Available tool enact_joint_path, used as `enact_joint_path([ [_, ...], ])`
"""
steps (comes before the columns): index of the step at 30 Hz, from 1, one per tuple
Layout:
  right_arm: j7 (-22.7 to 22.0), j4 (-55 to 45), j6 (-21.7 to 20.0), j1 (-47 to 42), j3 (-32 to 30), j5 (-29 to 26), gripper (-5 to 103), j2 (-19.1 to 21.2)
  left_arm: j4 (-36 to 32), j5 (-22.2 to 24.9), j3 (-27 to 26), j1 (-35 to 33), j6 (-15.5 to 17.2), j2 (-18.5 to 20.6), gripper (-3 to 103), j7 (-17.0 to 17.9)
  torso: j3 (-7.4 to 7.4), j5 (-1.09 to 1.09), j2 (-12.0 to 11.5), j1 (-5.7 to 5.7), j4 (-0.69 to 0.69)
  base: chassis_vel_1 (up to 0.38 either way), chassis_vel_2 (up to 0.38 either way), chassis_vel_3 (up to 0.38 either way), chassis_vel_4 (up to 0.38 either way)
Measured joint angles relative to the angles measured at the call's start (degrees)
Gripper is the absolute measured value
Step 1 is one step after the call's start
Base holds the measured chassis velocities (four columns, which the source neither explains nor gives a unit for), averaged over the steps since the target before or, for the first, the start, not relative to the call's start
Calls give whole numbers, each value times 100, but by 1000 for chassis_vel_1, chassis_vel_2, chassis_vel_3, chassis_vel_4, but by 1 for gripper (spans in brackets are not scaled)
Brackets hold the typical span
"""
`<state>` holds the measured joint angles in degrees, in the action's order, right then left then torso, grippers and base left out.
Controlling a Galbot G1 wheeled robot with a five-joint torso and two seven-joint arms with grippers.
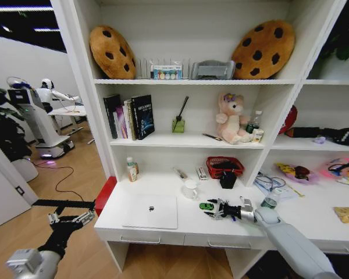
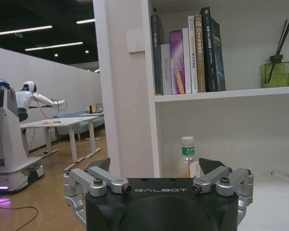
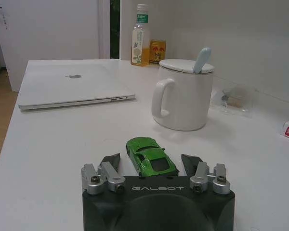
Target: Organize the objects on the table.
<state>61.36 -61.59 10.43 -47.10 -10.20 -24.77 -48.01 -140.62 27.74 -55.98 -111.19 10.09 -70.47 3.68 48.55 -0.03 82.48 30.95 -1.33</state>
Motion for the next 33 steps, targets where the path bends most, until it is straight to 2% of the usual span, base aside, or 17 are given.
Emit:
enact_joint_path([
  [2,3,-24,25,-34,-7,8,63,9,0,0,0,0,0,0,100,1,0,0,0,0,0,0,0,0,0],
  [3,3,-24,25,-34,-7,8,63,9,0,0,0,0,0,0,100,1,0,0,0,0,0,0,0,0,0],
  [5,7,-46,33,-64,-18,9,52,19,0,0,0,0,0,0,100,1,0,1,1,0,1,0,0,0,0],
  [6,7,-46,33,-64,-18,9,52,19,0,0,0,0,0,0,100,1,0,1,1,0,1,0,0,0,0],
  [8,10,-105,33,-125,-64,11,40,49,0,0,0,0,0,0,100,1,1,4,0,0,2,0,0,0,0],
  [10,9,-131,33,-149,-85,12,37,66,0,0,0,0,0,0,100,1,1,4,0,0,2,0,0,0,0],
  [20,-8,-793,-99,-689,-588,-228,36,247,0,0,0,0,0,0,100,1,3,6,-2,1,0,0,0,0,0],
  [23,-56,-1621,-148,-1241,-1152,-496,36,547,0,0,0,0,0,0,100,2,2,4,-2,1,-1,0,0,0,0],
  [25,-103,-1862,-155,-1415,-1315,-629,36,675,0,0,0,0,0,0,100,3,2,4,-2,1,-1,0,0,0,0],
  [27,-255,-2339,-180,-1717,-1604,-1015,36,947,0,0,0,0,0,0,100,2,2,3,-2,1,-3,0,0,0,0],
  [28,-500,-2788,-301,-1813,-1813,-1497,36,1174,0,0,0,0,0,0,100,2,2,5,-2,0,-4,0,0,0,0],
  [29,-500,-2788,-301,-1813,-1813,-1497,36,1174,0,0,0,0,0,0,100,2,2,5,-2,0,-4,0,0,0,0],
  [30,-860,-3066,-454,-1748,-1894,-1882,36,1327,0,0,0,0,0,0,100,1,1,1,-1,0,-2,0,0,0,0],
  [31,-1447,-3316,-707,-1534,-1886,-2303,36,1464,1,1,0,0,0,0,100,1,1,0,-1,0,-1,0,0,0,0],
  [32,-1447,-3316,-707,-1534,-1886,-2303,36,1464,1,1,0,0,0,0,100,1,1,0,-1,0,-1,0,0,0,0],
  [33,-1715,-3396,-823,-1390,-1835,-2497,36,1517,1,1,0,0,0,0,100,1,1,0,-1,0,0,0,0,0,0],
])
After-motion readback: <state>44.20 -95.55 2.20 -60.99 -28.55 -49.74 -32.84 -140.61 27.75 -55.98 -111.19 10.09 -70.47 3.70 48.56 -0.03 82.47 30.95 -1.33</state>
